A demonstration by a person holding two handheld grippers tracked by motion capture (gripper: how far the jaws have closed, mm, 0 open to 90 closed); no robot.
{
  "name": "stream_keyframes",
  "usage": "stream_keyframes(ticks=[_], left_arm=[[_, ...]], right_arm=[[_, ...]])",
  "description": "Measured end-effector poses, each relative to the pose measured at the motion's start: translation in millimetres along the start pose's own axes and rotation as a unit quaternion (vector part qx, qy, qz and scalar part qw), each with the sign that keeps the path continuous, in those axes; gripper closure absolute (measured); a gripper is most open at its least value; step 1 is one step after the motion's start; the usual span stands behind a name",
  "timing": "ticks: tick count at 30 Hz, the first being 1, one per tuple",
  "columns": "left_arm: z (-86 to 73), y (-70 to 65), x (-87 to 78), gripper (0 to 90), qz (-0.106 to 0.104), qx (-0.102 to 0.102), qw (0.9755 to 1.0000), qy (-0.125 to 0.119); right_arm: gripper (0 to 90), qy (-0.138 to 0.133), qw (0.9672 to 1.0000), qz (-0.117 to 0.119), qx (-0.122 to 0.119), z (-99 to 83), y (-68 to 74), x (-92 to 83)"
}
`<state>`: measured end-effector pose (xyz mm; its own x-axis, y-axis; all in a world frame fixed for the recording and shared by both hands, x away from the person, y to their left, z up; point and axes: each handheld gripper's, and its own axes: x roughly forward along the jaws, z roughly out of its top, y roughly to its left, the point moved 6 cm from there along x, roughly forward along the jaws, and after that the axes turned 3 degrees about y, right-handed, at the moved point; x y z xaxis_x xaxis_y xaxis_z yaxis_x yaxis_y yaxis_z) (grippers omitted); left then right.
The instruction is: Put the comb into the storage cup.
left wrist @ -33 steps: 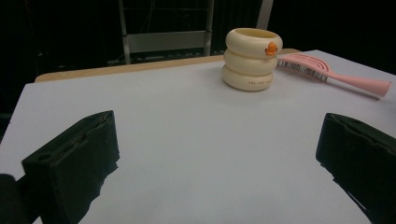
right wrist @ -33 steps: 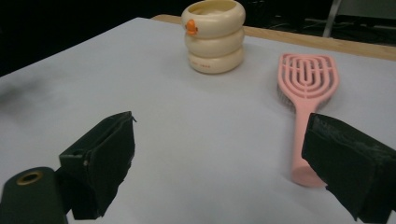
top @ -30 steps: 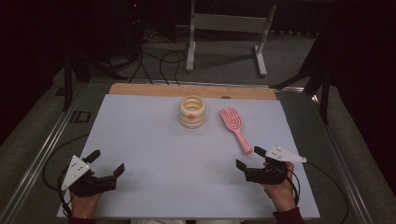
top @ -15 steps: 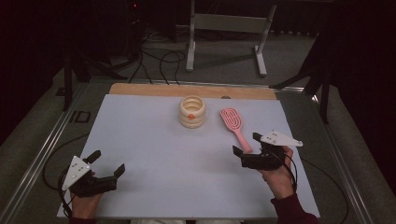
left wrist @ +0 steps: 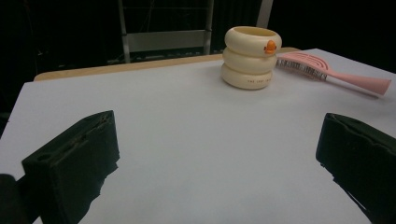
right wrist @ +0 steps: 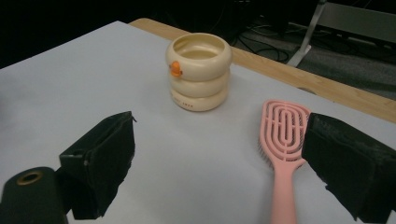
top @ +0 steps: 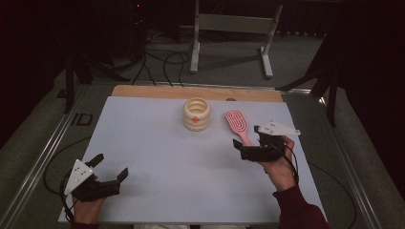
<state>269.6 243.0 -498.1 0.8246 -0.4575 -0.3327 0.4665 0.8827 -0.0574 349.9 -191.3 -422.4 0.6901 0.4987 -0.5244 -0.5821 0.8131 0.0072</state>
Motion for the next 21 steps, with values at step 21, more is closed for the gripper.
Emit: stream_keyframes(ticks=[21], left_arm=[[-0.7,0.2,0.5,0.0,-0.001,0.001,1.0,0.002]], right_arm=[[9.6,0.046,0.9986,-0.024,0.012,24.9,-30.8,36.9]])
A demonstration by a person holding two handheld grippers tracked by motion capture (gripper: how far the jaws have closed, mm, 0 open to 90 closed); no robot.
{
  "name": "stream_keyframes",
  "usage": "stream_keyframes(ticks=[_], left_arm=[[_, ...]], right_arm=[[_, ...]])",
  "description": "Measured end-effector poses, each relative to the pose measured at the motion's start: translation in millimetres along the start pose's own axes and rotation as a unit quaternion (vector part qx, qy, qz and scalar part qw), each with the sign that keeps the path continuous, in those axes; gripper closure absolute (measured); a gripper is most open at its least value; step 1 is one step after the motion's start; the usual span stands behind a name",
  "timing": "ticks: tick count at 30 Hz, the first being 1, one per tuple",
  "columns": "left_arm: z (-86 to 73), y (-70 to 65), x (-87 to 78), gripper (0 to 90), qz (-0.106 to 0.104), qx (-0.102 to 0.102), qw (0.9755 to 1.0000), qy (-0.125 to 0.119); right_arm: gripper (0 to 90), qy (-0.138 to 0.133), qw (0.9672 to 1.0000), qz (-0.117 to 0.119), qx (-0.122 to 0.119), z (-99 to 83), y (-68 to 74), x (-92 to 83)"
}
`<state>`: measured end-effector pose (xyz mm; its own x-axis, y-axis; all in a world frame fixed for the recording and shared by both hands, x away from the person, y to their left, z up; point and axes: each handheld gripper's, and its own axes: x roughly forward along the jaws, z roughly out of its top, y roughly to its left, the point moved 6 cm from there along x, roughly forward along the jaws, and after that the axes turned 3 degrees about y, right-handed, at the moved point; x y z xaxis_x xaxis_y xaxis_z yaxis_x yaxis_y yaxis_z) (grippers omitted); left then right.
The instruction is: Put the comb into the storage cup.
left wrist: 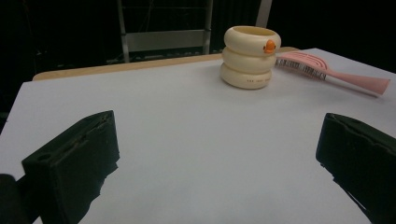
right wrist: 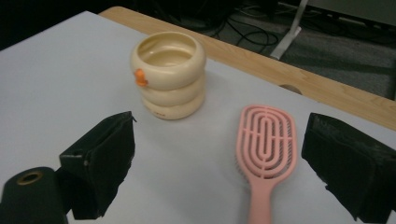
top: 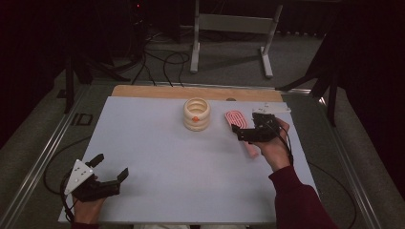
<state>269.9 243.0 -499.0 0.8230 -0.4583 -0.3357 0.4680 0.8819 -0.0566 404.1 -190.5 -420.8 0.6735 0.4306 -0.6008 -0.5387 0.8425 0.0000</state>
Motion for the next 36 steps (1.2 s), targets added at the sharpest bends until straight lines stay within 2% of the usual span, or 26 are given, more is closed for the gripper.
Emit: stream_keyframes(ticks=[2,8,14,24,36], left_arm=[[-0.1,0.1,0.0,0.0,0.0,0.0,1.0,0.0],[-0.7,0.1,0.7,0.0,0.0,-0.001,1.0,0.003],[-0.7,0.1,0.8,0.0,0.0,0.0,1.0,0.003],[-1.2,0.8,1.2,0.0,0.0,-0.002,1.0,0.003],[-2.2,0.2,2.8,0.0,-0.002,0.0,1.0,0.007]], right_arm=[[9.6,0.01,1.0,-0.001,-0.001,1.8,-4.3,4.4],[9.7,0.026,0.9995,-0.003,0.016,6.5,-16.7,13.8],[9.7,0.07,0.9973,-0.014,0.016,2.2,-26.3,33.0],[9.7,0.125,0.9916,-0.024,0.024,-11.6,-38.3,59.2],[9.7,0.18,0.9829,-0.025,0.029,-28.1,-45.3,79.5]])
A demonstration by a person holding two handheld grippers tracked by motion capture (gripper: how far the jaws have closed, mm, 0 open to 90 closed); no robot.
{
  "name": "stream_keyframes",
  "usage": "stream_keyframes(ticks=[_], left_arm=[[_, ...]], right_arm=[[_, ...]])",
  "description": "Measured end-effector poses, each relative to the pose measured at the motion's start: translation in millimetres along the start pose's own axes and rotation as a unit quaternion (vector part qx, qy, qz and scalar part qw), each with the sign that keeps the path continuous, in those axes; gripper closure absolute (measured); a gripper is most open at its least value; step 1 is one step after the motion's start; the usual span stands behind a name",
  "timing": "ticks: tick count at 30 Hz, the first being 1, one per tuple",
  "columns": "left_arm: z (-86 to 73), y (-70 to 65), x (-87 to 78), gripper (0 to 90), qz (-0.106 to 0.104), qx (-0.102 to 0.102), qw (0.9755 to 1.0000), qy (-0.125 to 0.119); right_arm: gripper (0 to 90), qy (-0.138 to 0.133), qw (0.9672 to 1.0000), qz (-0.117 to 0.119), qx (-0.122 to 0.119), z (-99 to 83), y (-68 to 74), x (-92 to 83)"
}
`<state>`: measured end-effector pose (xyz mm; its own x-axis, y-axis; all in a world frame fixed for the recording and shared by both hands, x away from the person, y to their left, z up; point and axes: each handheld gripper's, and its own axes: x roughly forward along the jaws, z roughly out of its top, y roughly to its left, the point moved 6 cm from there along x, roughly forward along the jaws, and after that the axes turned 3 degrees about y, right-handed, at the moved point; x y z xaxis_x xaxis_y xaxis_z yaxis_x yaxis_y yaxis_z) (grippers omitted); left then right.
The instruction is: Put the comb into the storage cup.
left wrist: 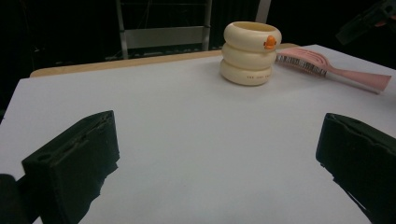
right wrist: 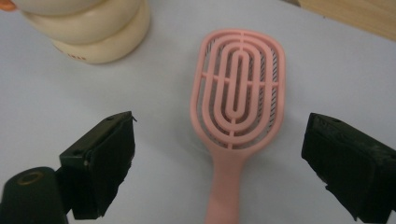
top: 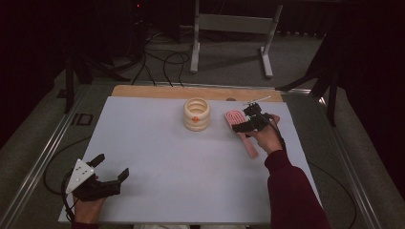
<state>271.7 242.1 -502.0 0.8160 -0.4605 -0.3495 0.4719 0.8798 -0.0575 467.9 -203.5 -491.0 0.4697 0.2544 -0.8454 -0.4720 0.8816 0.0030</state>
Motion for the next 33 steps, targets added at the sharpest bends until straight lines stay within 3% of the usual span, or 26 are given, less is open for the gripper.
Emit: stream_keyframes(ticks=[15,21,31,33], left_arm=[[-0.5,-0.5,0.0,0.0,-0.001,0.001,1.0,0.002],[-1.1,-1.3,1.0,0.0,-0.003,0.001,1.0,0.004],[-1.4,-1.1,0.9,0.0,-0.003,0.001,1.0,0.004],[-1.4,-1.3,1.0,0.0,-0.003,0.0,1.0,0.004]], right_arm=[[9.7,0.057,0.9983,-0.007,0.008,-11.3,-5.3,25.8],[9.8,0.078,0.9968,0.0,0.017,-15.4,-6.4,34.8],[10.5,0.099,0.995,0.0,0.015,-18.5,-7.0,44.9],[14.8,0.113,0.9935,-0.003,0.018,-22.0,-9.7,49.9]])
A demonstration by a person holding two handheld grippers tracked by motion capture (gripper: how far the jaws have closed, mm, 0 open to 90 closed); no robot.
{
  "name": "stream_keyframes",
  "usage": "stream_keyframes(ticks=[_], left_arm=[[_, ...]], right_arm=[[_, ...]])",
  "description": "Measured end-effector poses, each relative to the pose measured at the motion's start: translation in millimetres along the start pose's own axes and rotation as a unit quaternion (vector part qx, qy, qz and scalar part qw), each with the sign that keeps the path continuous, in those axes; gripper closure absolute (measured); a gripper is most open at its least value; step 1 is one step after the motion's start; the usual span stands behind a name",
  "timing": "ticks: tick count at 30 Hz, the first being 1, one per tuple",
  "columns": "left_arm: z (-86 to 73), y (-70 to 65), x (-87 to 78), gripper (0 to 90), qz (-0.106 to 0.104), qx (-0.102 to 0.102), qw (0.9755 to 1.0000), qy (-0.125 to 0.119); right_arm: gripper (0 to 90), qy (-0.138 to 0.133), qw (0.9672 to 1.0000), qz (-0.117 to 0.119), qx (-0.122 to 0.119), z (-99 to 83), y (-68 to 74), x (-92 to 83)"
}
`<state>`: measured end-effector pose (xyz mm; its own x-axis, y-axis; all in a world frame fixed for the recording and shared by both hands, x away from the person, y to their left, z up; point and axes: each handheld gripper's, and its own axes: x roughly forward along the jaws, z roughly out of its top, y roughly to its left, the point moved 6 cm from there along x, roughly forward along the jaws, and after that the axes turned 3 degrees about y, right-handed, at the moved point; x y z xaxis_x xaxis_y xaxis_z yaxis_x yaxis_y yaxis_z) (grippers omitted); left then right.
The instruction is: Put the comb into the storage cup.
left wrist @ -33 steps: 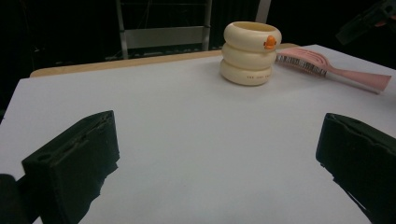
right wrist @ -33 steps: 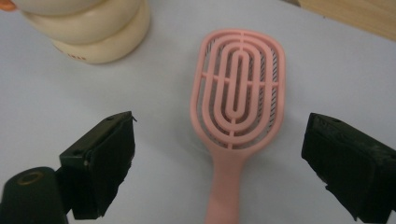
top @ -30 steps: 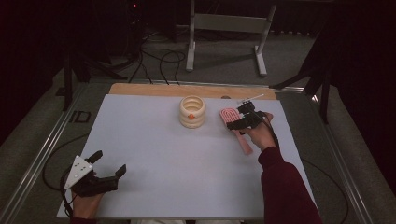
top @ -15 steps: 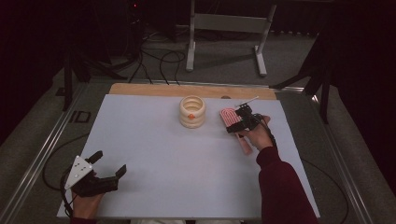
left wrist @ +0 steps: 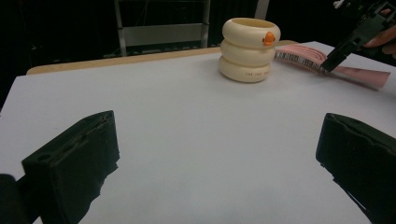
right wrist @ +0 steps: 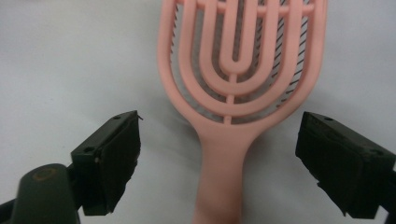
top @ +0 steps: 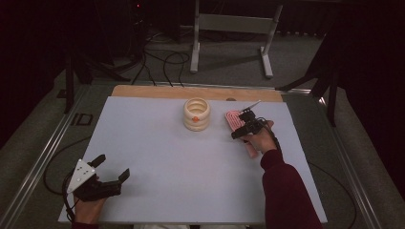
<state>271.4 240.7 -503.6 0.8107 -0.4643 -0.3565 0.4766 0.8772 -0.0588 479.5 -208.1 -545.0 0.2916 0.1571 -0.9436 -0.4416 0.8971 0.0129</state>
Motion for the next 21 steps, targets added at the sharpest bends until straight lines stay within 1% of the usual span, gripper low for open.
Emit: stream_keyframes(ticks=[2,8,9,15,16,21], left_arm=[[-0.1,0.0,-0.1,0.0,0.0,0.002,1.0,0.001],[-0.3,-0.3,0.2,0.0,0.0,0.001,1.0,0.001],[-0.3,-0.2,0.1,0.0,0.0,0.001,1.0,0.001],[-0.4,-0.1,0.2,0.0,0.0,0.0,1.0,0.002],[-0.4,-0.1,0.2,0.0,0.0,0.0,1.0,0.002],[-0.7,-0.1,0.5,0.0,0.0,0.0,1.0,0.003]], right_arm=[[15.8,0.002,1.0,0.0,-0.001,-0.3,-0.4,1.1],[26.0,0.02,0.9998,-0.001,0.0,-3.4,-2.4,7.7],[28.4,0.024,0.9997,0.0,0.004,-3.8,-2.1,8.1],[41.8,0.029,0.9996,-0.001,0.003,-4.4,-3.3,10.1],[43.6,0.028,0.9996,0.003,0.003,-4.2,-3.5,9.6],[50.2,0.031,0.9995,0.0,-0.001,-5.1,-3.8,8.4]])
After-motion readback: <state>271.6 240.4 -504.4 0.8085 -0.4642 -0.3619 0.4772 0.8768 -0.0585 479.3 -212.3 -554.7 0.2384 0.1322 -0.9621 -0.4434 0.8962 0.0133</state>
